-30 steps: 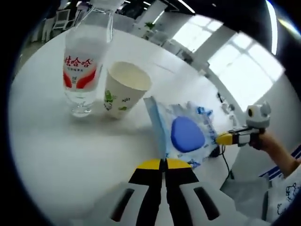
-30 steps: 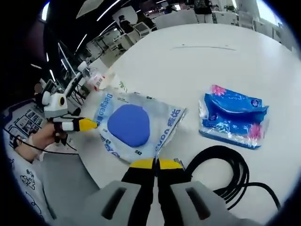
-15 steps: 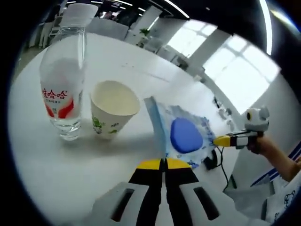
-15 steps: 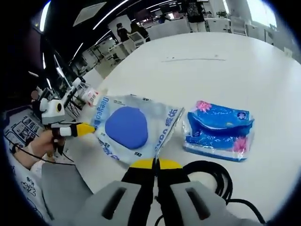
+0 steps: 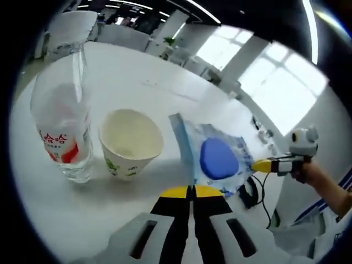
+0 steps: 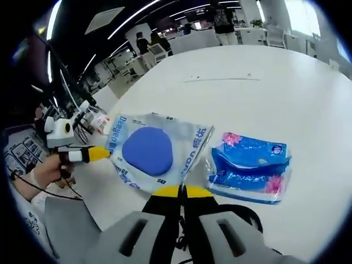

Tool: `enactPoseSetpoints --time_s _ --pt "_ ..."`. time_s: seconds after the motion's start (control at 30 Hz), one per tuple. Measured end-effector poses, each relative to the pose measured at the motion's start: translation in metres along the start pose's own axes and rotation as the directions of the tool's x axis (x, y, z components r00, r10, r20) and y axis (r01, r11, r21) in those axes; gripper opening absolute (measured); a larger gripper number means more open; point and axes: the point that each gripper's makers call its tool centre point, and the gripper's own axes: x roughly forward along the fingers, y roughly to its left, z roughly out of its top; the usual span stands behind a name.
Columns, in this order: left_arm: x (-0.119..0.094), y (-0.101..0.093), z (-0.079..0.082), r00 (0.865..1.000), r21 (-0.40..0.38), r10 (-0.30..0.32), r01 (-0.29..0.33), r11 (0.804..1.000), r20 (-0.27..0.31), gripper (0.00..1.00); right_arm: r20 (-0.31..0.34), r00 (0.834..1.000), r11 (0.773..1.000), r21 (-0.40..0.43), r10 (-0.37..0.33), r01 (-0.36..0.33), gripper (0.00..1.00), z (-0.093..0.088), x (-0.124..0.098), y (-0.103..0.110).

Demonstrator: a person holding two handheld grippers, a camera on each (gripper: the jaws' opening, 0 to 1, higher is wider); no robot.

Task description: Arrange the tabletop items into an orderly group along one side of the table until the central work area is clear of visible clutter.

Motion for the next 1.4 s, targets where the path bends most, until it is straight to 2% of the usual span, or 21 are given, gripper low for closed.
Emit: enactPoseSetpoints --time_s 0.1,0.23,0.63,0.87,1.4 --pt "0.003 0.001 0.005 1.000 0.004 0.003 -0.003 1.000 0.008 0.00 0.004 1.000 1.000 -0.006 -0.004 0.004 0.00 0.005 0.002 -0.003" --pt "0.005 0.002 0.005 1.000 0.004 0.006 -0.006 1.000 -0.003 0.00 0.007 1.000 1.000 -0.015 -0.007 0.007 0.00 0.010 0.005 -0.005" --pt "0.014 0.011 0.004 0.999 0.026 0.028 -0.028 0.999 -0.029 0.00 -0.008 1.000 1.000 -0.024 -0.017 0.017 0.00 0.011 0.017 -0.009" --pt "0.016 0.014 0.001 0.998 0.044 0.050 -0.048 0.998 -0.032 0.00 -0.031 0.999 0.999 -0.031 -0.016 0.015 0.00 0.008 0.025 -0.011" --pt "0.023 0.027 -0.005 0.996 0.009 0.093 -0.093 0.996 -0.012 0.00 -0.036 0.999 0.999 -0.023 -0.029 0.028 0.00 0.003 0.036 -0.016"
